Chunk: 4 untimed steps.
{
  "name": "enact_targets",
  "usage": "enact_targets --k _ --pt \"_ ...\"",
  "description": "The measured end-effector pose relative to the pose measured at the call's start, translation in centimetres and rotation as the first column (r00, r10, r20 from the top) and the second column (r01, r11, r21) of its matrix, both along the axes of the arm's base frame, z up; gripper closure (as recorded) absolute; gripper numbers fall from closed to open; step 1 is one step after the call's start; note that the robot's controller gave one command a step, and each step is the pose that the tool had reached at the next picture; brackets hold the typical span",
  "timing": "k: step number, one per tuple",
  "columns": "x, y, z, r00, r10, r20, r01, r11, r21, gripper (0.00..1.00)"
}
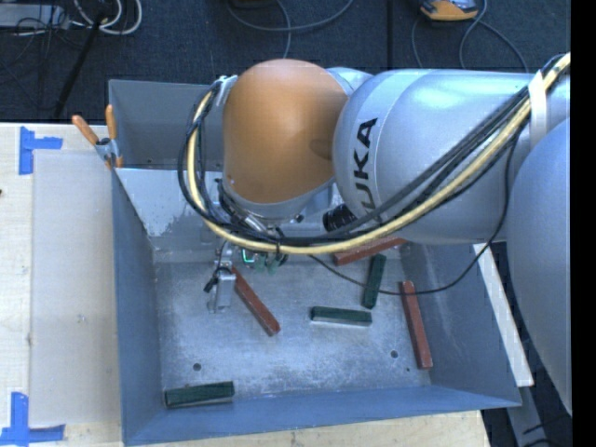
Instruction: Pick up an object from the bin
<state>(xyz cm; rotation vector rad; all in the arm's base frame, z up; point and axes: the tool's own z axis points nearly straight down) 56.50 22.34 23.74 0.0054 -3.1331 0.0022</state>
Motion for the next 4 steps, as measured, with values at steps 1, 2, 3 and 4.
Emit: enact_targets --k 1,2,3,4 --pt "1.9 -3.4 -12.3 0.997 0.078 0.000 -0.078 0.997 -0.002 0.00" --pt "5.1 -6.6 -10.4 0.942 0.336 0.012 -0.336 0.942 0.000 0.00" --pt "1.7 -14.4 -15.7 0.456 0.890 0.008 -0.890 0.456 0.004 0.00" --pt "1.2 -15.7 -6.5 0.548 0.836 0.014 -0.836 0.548 -0.004 0.00"
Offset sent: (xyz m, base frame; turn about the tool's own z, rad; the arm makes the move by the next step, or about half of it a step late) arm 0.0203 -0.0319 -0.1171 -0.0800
